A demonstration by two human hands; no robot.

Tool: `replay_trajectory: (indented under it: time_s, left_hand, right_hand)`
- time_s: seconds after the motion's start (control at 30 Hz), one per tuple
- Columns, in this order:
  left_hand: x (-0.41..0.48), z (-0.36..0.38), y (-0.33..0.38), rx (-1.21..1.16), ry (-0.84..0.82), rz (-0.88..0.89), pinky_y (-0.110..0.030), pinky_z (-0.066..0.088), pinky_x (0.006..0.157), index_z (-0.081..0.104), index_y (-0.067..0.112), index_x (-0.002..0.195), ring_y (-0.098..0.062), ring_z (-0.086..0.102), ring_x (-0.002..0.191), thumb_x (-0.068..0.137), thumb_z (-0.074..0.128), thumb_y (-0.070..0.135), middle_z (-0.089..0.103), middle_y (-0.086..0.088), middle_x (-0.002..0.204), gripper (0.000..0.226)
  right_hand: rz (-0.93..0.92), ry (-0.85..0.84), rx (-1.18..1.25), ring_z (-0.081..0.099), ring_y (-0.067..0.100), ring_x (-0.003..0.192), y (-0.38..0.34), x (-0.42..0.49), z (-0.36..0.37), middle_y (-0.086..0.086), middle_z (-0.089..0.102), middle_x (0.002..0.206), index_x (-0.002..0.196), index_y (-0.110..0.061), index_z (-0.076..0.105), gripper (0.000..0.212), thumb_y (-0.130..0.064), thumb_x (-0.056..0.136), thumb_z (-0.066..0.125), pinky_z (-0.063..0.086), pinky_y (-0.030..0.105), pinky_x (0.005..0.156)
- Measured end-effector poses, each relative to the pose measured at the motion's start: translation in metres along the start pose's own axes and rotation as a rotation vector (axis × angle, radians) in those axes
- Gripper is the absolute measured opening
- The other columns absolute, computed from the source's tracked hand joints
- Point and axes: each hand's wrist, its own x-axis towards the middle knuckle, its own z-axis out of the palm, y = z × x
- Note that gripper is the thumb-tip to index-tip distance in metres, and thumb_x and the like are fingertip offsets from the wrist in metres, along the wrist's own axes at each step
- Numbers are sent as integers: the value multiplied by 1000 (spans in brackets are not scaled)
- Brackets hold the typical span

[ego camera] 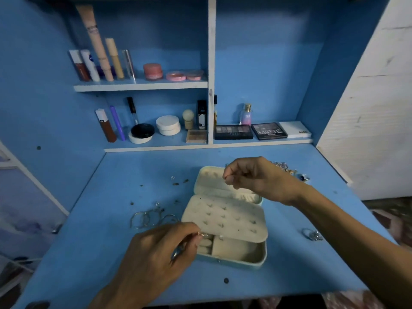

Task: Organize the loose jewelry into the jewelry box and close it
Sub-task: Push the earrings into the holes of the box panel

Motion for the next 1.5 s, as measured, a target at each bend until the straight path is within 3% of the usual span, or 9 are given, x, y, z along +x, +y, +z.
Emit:
replay_trajectory:
  time_s: [0.17,0.27,0.37,0.43,0.53,0.83,0.97,1.2,1.5]
  left_hand:
    - [-1,8,1,-70,15,-29,-28,57,63,64,21,106,-6,70,74,97,64,27,73,10,92,10]
    - [13,13,2,-79,69,-19,-26,58,75,69,15,105,-4,71,89,97,64,25,75,7,102,14]
    - [36,22,1,-73,124,-35,-28,58,86,75,8,99,-5,70,101,95,66,22,73,6,112,16]
    - [54,29,-2,-70,132,-44,-32,58,88,75,10,99,-8,69,106,96,66,24,72,7,115,17]
    - [78,37,-5,-88,87,-82,-34,57,83,74,14,101,-8,67,101,98,64,28,68,11,110,17]
    - [105,63,4,89,0,-127,-32,53,73,73,22,102,-14,62,92,99,53,34,63,10,100,23]
    - [108,68,5,151,-18,-92,-34,52,67,74,19,100,-18,60,84,100,48,34,62,5,94,30]
    - [114,70,3,187,-14,-76,-37,51,66,74,19,94,-18,54,77,98,49,34,59,5,87,29]
    - [117,66,6,109,-89,-215,-30,47,66,71,27,93,-9,50,79,99,50,39,58,11,86,25]
  right_hand:
    - [0,3,62,67,38,101,5,-14,-3,9,75,96,103,-3,67,9,-3,97,61,51,54,99]
    - [8,43,150,68,36,101,5,-20,-7,12,76,101,106,0,65,12,-7,97,61,53,46,100]
    - [59,75,255,71,23,97,4,-23,-13,12,76,104,104,-5,63,10,-13,100,58,52,33,84]
    - [102,99,297,69,16,86,5,-22,-19,12,76,107,101,-12,62,10,-21,101,57,44,31,68]
    - [157,149,443,62,10,68,8,-15,-25,18,74,108,97,-16,61,6,-18,100,57,41,23,55]
    - [199,209,599,58,24,85,18,4,-31,11,73,94,98,-14,64,6,-13,99,58,45,31,73]
    - [198,200,601,60,24,84,19,5,-29,12,73,95,99,-14,65,6,-15,98,60,44,33,73]
    - [189,196,613,64,15,72,18,6,-30,5,73,84,98,-13,66,7,-13,99,59,51,22,61]
    - [190,182,598,63,19,79,20,7,-31,6,72,88,97,-15,68,6,-14,97,62,49,28,68]
